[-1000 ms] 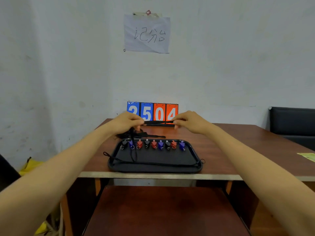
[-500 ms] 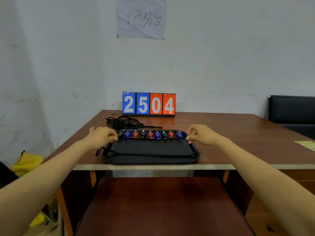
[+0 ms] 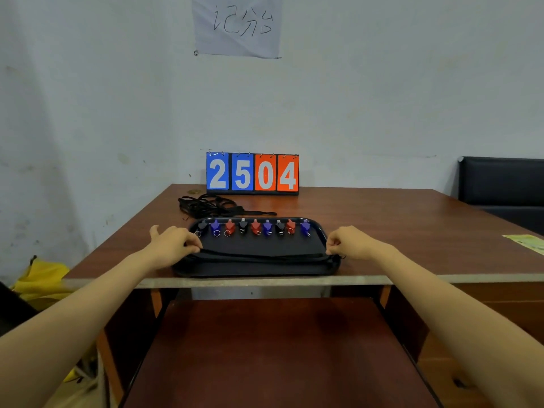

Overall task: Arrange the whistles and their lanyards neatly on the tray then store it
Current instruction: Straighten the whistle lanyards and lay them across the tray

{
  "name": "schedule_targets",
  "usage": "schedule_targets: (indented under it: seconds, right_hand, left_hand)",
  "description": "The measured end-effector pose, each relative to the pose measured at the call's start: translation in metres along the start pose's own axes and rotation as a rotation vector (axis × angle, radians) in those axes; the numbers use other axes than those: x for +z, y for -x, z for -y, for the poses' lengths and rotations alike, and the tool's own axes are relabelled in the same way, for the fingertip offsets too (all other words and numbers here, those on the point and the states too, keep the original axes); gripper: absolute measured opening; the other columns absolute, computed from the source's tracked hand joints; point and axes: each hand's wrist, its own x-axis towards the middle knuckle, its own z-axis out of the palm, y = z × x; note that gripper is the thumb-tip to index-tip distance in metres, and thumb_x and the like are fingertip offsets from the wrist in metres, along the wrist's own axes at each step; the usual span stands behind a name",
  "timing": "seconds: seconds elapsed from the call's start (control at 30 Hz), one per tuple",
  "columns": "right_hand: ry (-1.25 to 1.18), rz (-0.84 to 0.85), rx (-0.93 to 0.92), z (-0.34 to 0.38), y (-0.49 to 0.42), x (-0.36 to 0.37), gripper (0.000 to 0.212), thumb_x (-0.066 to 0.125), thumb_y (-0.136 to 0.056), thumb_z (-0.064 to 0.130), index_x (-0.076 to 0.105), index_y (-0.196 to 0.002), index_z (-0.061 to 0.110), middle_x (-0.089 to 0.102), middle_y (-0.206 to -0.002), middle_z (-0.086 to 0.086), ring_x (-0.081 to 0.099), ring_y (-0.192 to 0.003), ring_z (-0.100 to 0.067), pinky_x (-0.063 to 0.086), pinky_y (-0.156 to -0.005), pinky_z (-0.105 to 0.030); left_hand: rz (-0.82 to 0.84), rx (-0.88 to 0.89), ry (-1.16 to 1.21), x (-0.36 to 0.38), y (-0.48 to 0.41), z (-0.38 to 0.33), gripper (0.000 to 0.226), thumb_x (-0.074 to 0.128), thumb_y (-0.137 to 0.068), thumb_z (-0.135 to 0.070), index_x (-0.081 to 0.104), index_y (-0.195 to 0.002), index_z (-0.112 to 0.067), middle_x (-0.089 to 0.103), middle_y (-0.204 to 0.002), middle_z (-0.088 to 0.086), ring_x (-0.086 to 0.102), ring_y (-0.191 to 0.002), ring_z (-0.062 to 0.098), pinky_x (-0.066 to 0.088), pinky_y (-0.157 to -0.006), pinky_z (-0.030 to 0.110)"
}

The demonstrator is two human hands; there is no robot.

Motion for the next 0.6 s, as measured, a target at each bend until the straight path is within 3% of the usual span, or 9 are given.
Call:
schedule_targets:
  seconds: [0.1, 0.27, 0.4, 0.6]
  right_hand:
    - [0.144, -0.017, -0.007, 0.002, 0.000, -0.002, 0.019, 0.054, -0.093, 0.020, 0.063, -0.080, 0.010, 0.059, -0.074, 0.011, 0.052, -0.071, -0.008, 0.043, -0.080, -0.034]
    - [0.270, -0.064, -0.004, 0.000, 0.001, -0.006, 0.031, 0.049, -0.095, 0.020, 0.047, -0.064, 0.022, 0.057, -0.076, 0.005, 0.046, -0.082, -0.018, 0.034, -0.078, -0.034]
    - [0.331, -0.057, 0.022, -0.002, 0.002, -0.006, 0.034, 0.048, -0.095, 0.020, 0.041, -0.061, 0.022, 0.046, -0.069, 0.006, 0.043, -0.084, -0.020, 0.032, -0.081, -0.038]
    - [0.322, -0.084, 0.020, -0.001, 0.000, -0.003, 0.032, 0.047, -0.095, 0.021, 0.042, -0.063, 0.022, 0.052, -0.076, 0.001, 0.048, -0.083, -0.021, 0.030, -0.081, -0.038]
  left_hand:
    - [0.021, 0.008, 0.020, 0.002, 0.001, -0.002, 0.012, 0.054, -0.092, -0.034, 0.065, -0.094, -0.037, 0.053, -0.096, -0.016, 0.049, -0.109, 0.012, 0.011, -0.109, 0.054]
    - [0.025, 0.012, 0.020, 0.004, 0.002, -0.004, 0.010, 0.053, -0.092, -0.037, 0.063, -0.089, -0.038, 0.053, -0.096, -0.015, 0.048, -0.110, 0.012, 0.010, -0.109, 0.052]
    - [0.043, 0.013, 0.015, 0.005, 0.003, -0.005, 0.010, 0.052, -0.093, -0.038, 0.062, -0.090, -0.038, 0.053, -0.099, -0.015, 0.047, -0.110, 0.012, 0.010, -0.110, 0.051]
    - [-0.023, 0.038, 0.069, 0.011, 0.003, 0.000, 0.007, 0.054, -0.092, -0.037, 0.059, -0.090, -0.041, 0.062, -0.098, -0.014, 0.053, -0.102, 0.009, 0.009, -0.110, 0.052]
